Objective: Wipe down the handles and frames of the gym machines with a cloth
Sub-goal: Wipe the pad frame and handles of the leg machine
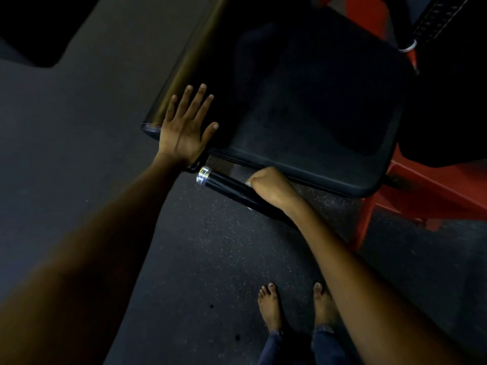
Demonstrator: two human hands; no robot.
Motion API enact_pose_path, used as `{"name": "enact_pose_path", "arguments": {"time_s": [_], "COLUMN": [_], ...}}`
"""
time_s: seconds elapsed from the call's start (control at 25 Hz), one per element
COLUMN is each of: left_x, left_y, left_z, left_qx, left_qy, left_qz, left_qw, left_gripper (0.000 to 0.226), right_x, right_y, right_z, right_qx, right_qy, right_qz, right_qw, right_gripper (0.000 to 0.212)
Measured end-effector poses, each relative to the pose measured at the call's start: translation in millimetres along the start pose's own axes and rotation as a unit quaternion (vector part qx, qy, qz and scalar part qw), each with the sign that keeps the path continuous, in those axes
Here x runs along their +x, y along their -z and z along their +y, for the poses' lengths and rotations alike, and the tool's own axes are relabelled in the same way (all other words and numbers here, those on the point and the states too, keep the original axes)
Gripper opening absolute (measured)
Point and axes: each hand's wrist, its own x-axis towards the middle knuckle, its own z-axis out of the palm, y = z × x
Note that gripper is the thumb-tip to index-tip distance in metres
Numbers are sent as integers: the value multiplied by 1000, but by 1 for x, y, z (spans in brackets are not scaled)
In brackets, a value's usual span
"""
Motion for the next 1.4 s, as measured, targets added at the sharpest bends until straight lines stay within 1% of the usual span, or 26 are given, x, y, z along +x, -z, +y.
{"name": "enact_pose_path", "arguments": {"time_s": [0.04, 0.16, 0.2, 0.24, 0.32, 0.4, 0.44, 0.48, 0.52, 0.56, 0.6, 0.64, 0.68, 0.72, 0.8, 0.88, 0.92, 1.0, 1.04, 1.12, 1.2, 1.28, 1.36, 1.4], "left_x": [-4, -8, -7, -7, -7, -7, -7, -7, -7, -8, -8, -9, -9, -9, -9, -10, -10, -10, -11, -12, -16, -18, -23, -28], "left_y": [-1, -5, -6, -6, -8, -9, -8, -8, -8, -7, -6, -5, -4, -4, -4, -2, -2, -1, -1, 0, 3, 12, 27, 38], "left_z": [-3, 3, 6, 7, 5, 2, 2, 3, 5, 5, 6, 6, 6, 8, 12, 12, 12, 13, 15, 18, 19, 17, 19, 24], "left_qx": [-4, -12, -11, -9, -2, 0, 2, 2, 1, 1, 2, 4, 4, 3, 3, 5, 4, 0, -4, -26, -55, -78, -113, -144], "left_qy": [13, 35, 42, 46, 49, 51, 55, 57, 59, 60, 61, 65, 71, 79, 89, 93, 94, 94, 96, 105, 102, 90, 112, 139], "left_qz": [9, 28, 31, 33, 34, 29, 24, 20, 15, 12, 10, 6, 0, -6, -11, -16, -17, -18, -20, -24, -41, -84, -135, -140], "left_qw": [1000, 999, 999, 998, 998, 998, 998, 998, 998, 998, 998, 998, 997, 997, 996, 996, 995, 995, 995, 994, 992, 989, 978, 970], "left_gripper": [60, 56, 54, 53, 53, 53, 53, 54, 54, 55, 55, 55, 56, 56, 57, 56, 56, 56, 56, 57, 58, 56, 53, 52], "right_x": [0, -3, -3, -1, 9, 16, 13, 4, -6, -17, -27, -36, -44, -51, -53, -36, -29, -22, -23, -36, -50, -53, -50, -49], "right_y": [5, 26, 28, 25, 6, -23, -36, -47, -55, -56, -49, -38, -26, -16, -8, -24, -37, -55, -57, -48, -29, -12, 2, 9], "right_z": [11, 54, 57, 52, 17, -27, -44, -51, -45, -30, -9, 15, 38, 56, 65, 37, 15, -9, -5, 21, 47, 51, 36, 25], "right_qx": [-17, -170, -183, -179, -145, -69, -34, -19, -38, -90, -157, -228, -281, -294, -212, -137, -125, -137, -166, -222, -253, -231, -150, -116], "right_qy": [-1, -63, -82, -80, -2, 96, 150, 211, 279, 358, 429, 474, 488, 478, 428, 393, 385, 398, 416, 448, 447, 403, 302, 241], "right_qz": [-11, -45, -43, -39, -16, 44, 85, 120, 131, 126, 117, 113, 118, 131, 182, 224, 217, 195, 189, 161, 135, 156, 204, 207], "right_qw": [1000, 982, 979, 980, 989, 992, 984, 970, 951, 921, 882, 843, 818, 817, 860, 881, 889, 886, 874, 851, 847, 872, 919, 941], "right_gripper": [25, 32, 33, 33, 33, 23, 21, 25, 30, 35, 40, 44, 46, 44, 34, 37, 40, 41, 39, 39, 48, 48, 44, 44]}}
